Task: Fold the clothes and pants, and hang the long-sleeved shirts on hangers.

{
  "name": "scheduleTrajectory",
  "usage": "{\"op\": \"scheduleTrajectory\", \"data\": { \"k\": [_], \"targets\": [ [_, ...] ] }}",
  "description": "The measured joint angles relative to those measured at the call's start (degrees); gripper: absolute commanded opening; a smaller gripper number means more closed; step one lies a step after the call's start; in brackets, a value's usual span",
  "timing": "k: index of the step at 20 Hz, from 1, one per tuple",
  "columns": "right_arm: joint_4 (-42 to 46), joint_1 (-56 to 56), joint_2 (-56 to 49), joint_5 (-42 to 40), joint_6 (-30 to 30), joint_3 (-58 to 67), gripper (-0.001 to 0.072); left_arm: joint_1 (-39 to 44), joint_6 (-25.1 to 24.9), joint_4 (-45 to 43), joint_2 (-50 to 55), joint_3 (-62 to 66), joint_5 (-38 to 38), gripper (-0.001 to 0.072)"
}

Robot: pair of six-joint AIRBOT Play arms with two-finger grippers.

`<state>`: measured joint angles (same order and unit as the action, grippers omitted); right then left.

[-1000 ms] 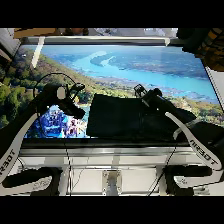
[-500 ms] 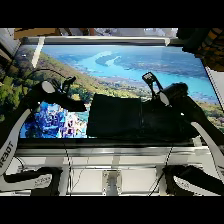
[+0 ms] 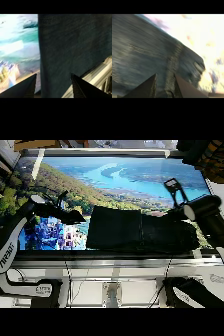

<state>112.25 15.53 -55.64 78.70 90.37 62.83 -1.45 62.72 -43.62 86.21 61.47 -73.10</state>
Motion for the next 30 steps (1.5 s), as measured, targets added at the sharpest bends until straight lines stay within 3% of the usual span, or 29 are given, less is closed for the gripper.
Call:
{"op": "scheduleTrajectory", "data": {
  "k": [6, 13, 15, 16, 17, 18, 19, 20, 25, 30],
  "targets": [
    [-0.1, -8.6, 3.3, 4.6, 0.0, 0.0, 0.0233, 4.9, 2.1, 0.4, 4.5, 0.0, 7.3, 0.0493],
    [-0.7, -10.5, 4.9, 4.4, -0.1, 0.0, 0.0234, 8.6, 5.8, 0.4, 8.1, 0.0, 11.0, 0.0488],
    [-0.8, -10.6, 5.0, 4.3, -0.1, 0.0, 0.0234, 9.9, 6.1, 1.0, 9.0, 0.0, 11.5, 0.0404],
    [-0.9, -10.6, 5.0, 4.2, -0.1, 0.0, 0.0234, 10.5, 6.3, 1.2, 9.5, 0.0, 11.9, 0.0316],
    [-0.9, -10.7, 5.0, 4.2, -0.1, 0.0, 0.0234, 10.9, 6.3, 1.0, 9.9, 0.0, 12.2, 0.0304],
    [-0.9, -10.7, 5.0, 4.1, -0.1, 0.0, 0.0234, 11.2, 6.6, 0.8, 10.1, 0.0, 12.4, 0.0207],
    [-0.9, -10.7, 5.0, 4.0, -0.1, 0.0, 0.0234, 11.3, 6.6, 0.5, 10.3, 0.0, 12.5, 0.0154],
    [-0.9, -10.7, 5.0, 4.0, -0.1, 0.0, 0.0234, 11.3, 6.8, -0.2, 10.4, 0.0, 12.5, 0.0043],
    [-0.9, -10.7, 5.0, 3.3, -0.1, 0.0, 0.0234, 8.2, 6.9, -9.7, 8.9, 0.0, 6.0, 0.0019],
    [-1.0, -10.7, 5.0, 2.6, -0.1, 0.0, 0.0234, 2.2, 10.1, -32.0, -2.1, 0.3, -1.4, 0.0019]
  ]
}}
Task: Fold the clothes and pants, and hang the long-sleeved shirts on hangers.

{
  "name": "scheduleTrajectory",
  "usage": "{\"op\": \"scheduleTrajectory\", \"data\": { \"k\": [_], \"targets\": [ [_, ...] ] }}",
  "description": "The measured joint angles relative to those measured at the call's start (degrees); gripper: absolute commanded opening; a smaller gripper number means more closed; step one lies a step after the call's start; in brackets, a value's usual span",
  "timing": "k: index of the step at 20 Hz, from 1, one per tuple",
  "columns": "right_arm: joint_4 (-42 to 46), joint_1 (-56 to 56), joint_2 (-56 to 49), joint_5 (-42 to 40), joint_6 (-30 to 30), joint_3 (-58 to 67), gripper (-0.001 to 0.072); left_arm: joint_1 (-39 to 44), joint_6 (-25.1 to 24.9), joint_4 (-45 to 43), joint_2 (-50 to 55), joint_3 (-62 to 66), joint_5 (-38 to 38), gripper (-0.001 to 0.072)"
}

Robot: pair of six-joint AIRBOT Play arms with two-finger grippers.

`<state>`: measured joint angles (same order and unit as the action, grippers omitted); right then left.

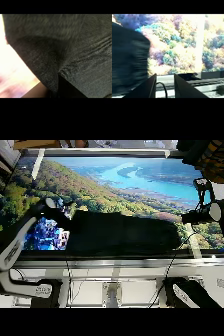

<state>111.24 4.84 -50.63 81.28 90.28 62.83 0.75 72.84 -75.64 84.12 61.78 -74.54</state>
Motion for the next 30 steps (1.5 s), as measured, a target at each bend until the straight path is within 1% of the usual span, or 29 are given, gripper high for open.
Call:
{"op": "scheduleTrajectory", "data": {
  "k": [4, 6, 9, 13, 17, 23, 25, 28, 30],
  "targets": [
    [-0.5, 0.0, 0.0, -1.3, 0.0, 0.0, 0.0234, -3.3, 5.3, -16.6, -10.6, 3.0, -10.0, 0.0019],
    [-1.2, 0.0, 0.0, -2.0, 0.0, 0.0, 0.0234, -3.9, 6.7, -19.1, -14.5, 5.7, -15.4, 0.002],
    [-2.4, 0.0, 0.0, -3.0, 0.0, 0.0, 0.0234, -3.4, 9.5, -16.5, -18.5, 9.9, -20.8, 0.0019],
    [-3.1, 0.0, 0.0, -4.0, 0.0, 0.0, 0.0234, 0.3, 12.2, -6.0, -20.4, 14.3, -22.3, 0.0019],
    [-3.3, 0.0, 0.0, -4.5, 0.0, 0.0, 0.0234, 6.9, 13.8, 6.1, -20.8, 16.3, -17.0, 0.0019],
    [-3.5, 0.0, -0.2, -5.9, 0.0, -0.1, 0.0233, 18.5, 15.3, 22.8, -18.5, 17.0, -2.3, 0.0019],
    [-3.5, 0.0, -0.3, -6.2, 0.0, -0.1, 0.0234, 23.3, 15.3, 27.1, -16.3, 17.1, 2.4, 0.002],
    [-3.5, 0.0, -0.4, -6.9, 0.0, -0.1, 0.0234, 31.3, 15.5, 30.6, -11.5, 17.1, 9.2, 0.002],
    [-3.7, 0.0, -0.4, -7.2, 0.0, -0.1, 0.0234, 36.5, 15.5, 32.5, -7.1, 17.1, 15.1, 0.0026]
  ]
}}
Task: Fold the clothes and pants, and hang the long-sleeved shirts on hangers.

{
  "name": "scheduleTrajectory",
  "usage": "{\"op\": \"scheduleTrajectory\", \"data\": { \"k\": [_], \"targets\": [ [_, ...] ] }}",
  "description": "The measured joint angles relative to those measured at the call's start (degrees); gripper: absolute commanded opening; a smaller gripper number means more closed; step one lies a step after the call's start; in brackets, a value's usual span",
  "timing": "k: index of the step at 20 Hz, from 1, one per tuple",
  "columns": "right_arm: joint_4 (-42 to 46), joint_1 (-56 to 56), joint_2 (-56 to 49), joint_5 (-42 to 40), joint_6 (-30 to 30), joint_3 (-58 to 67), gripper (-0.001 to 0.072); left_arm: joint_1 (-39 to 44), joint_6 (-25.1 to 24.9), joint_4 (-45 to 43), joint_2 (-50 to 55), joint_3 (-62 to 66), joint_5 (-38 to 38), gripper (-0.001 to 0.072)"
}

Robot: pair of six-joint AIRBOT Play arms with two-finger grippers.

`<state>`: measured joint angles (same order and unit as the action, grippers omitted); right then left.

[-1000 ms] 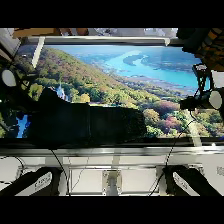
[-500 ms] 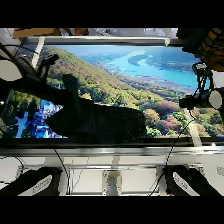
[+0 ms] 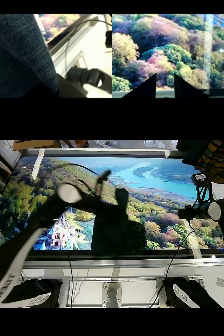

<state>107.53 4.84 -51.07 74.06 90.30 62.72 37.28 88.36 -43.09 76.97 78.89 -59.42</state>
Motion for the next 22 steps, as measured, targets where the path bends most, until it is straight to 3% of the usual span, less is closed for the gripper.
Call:
{"op": "scheduleTrajectory", "data": {
  "k": [2, 8, 11, 14, 17, 22],
  "targets": [
    [-0.5, 0.0, 0.0, -0.1, 0.0, 0.0, 0.0234, 4.5, -1.5, 4.0, 5.0, 0.0, 6.0, 0.0176],
    [-2.6, 0.0, 0.0, -0.2, -0.4, 0.0, 0.0248, 10.1, -9.9, 17.8, 14.4, 0.2, 13.6, 0.0188],
    [-4.2, 0.0, 0.0, -0.2, -2.7, 0.0, 0.0454, 10.6, -14.5, 21.7, 15.2, 0.7, 14.7, 0.0188],
    [-5.8, -0.3, 0.0, -0.2, -5.5, -1.2, 0.0561, 9.4, -18.8, 22.6, 14.3, 1.0, 15.0, 0.0188],
    [-9.0, -2.6, -0.5, -0.7, -8.1, -6.0, 0.0576, 5.9, -17.7, 15.1, 12.1, 1.0, 13.5, 0.0188],
    [-27.5, -8.6, -2.9, -3.7, -17.2, -17.5, 0.0574, -0.8, -1.3, -19.1, 7.5, 0.7, 0.1, 0.0188]
  ]
}}
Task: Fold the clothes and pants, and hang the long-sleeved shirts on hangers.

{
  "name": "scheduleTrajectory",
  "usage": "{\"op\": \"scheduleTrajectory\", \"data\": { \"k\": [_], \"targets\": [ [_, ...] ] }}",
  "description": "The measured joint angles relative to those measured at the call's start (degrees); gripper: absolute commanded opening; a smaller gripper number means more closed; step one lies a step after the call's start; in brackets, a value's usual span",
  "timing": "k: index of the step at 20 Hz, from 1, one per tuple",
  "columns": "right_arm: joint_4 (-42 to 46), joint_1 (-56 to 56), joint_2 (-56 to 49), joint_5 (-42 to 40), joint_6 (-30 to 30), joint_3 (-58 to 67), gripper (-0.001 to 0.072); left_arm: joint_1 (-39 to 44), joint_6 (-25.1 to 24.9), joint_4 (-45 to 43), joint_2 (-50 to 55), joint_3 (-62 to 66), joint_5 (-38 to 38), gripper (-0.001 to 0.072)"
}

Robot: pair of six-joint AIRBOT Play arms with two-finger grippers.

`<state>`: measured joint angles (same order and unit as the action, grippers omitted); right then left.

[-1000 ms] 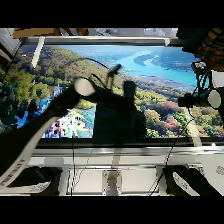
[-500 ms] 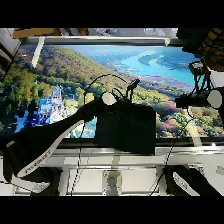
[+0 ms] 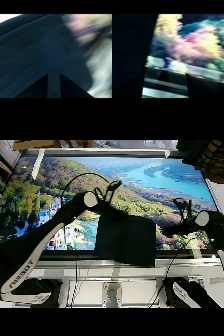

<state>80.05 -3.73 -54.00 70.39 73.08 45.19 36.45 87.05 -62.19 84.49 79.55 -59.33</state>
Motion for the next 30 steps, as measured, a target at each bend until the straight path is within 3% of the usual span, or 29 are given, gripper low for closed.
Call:
{"op": "scheduleTrajectory", "data": {
  "k": [4, 10, 11, 13, 14, 18, 22, 25, 30],
  "targets": [
    [-10.9, -0.7, -5.6, -3.5, -3.2, -4.2, 0.0575, -1.7, 7.8, -23.9, -3.6, -3.2, -10.3, 0.0188],
    [-14.7, -0.9, -16.2, -7.5, -4.3, -5.6, 0.0533, -3.3, 12.0, -35.3, -8.3, -16.8, -14.2, 0.0184],
    [-15.3, -0.8, -17.7, -7.8, -4.4, -5.7, 0.0472, -3.5, 13.0, -36.0, -9.3, -18.9, -13.7, 0.0184],
    [-16.6, -0.2, -20.0, -8.1, -4.7, -5.7, 0.0105, -3.9, 14.6, -36.5, -11.2, -22.1, -12.2, 0.0184],
    [-17.1, 0.5, -20.8, -8.5, -5.0, -5.7, 0.0017, -4.0, 15.0, -36.7, -11.8, -23.0, -11.4, 0.0185],
    [-16.8, 2.5, -22.2, -9.4, -5.7, -4.2, 0.0016, -4.2, 16.0, -37.1, -13.2, -24.9, -10.2, 0.0185],
    [-6.9, -1.2, -22.6, -11.9, -0.1, 1.3, 0.0016, -4.3, 16.3, -37.2, -13.6, -25.4, -10.9, 0.0185],
    [4.5, -9.8, -22.7, -13.0, 3.7, 6.6, 0.0017, -4.3, 16.5, -37.2, -13.6, -25.6, -11.3, 0.0185],
    [12.6, -33.0, -22.7, -14.8, 6.0, 11.8, 0.0024, -4.3, 16.5, -37.2, -13.7, -25.6, -11.4, 0.0185]
  ]
}}
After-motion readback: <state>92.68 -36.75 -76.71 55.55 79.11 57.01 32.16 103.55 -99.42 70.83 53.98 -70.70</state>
